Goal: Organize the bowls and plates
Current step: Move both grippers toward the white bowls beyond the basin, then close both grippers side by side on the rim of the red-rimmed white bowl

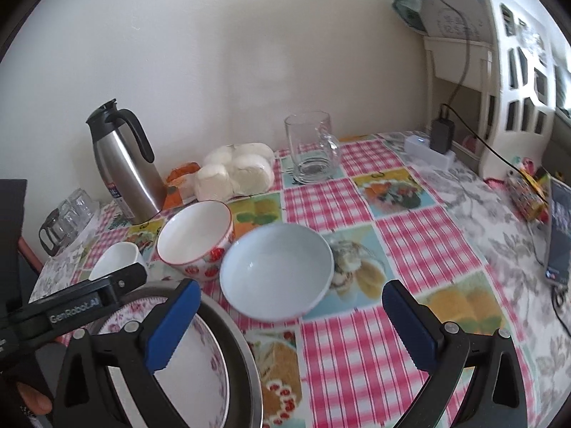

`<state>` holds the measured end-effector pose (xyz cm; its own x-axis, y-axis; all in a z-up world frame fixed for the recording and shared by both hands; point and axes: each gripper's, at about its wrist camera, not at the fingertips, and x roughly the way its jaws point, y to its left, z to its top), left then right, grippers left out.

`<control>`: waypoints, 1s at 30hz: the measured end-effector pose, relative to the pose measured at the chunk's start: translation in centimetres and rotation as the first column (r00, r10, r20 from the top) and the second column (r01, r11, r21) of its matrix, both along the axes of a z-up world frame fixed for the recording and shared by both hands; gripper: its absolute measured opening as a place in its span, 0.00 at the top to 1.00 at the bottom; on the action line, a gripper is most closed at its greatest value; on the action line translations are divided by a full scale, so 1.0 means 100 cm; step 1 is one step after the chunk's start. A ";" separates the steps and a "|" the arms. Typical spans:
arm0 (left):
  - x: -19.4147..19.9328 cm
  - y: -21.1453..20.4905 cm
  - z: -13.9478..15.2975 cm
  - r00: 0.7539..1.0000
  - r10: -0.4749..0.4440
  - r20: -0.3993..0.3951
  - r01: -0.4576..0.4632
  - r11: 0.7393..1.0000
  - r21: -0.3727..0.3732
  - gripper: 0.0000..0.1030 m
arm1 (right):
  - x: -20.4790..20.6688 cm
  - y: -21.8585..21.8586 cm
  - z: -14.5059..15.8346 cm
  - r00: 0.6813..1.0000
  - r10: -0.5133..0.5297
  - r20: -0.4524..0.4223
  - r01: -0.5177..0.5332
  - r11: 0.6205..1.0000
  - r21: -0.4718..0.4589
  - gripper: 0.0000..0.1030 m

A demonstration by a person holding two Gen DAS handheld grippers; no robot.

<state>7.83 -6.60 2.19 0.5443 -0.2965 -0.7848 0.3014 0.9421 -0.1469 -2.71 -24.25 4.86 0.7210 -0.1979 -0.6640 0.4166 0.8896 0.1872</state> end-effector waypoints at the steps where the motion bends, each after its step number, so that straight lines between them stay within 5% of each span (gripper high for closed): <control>1: 0.004 0.000 0.000 1.000 0.001 0.002 -0.001 1.000 -0.008 0.04 | 0.005 0.000 0.000 1.000 0.008 -0.005 -0.008 1.000 -0.004 0.00; 8: 0.035 -0.001 0.004 1.000 0.023 0.012 -0.022 0.997 -0.068 0.04 | 0.046 -0.005 0.008 0.997 0.069 -0.045 -0.070 0.997 -0.014 0.00; 23: 0.070 -0.012 -0.022 0.993 0.011 -0.120 -0.029 0.988 -0.152 0.07 | 0.122 -0.034 0.000 0.986 0.071 -0.151 -0.060 0.995 0.077 0.01; 30: 0.074 -0.019 -0.025 0.989 -0.011 -0.148 -0.014 0.986 -0.165 0.29 | 0.145 -0.032 -0.007 0.978 0.115 -0.172 -0.097 0.989 0.109 0.24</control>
<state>15.28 -8.52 -0.30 0.4258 -0.4280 -0.7972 0.2635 0.9015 -0.3433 11.82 -27.45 4.12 0.6035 -0.0534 -0.7956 0.3553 0.9112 0.2083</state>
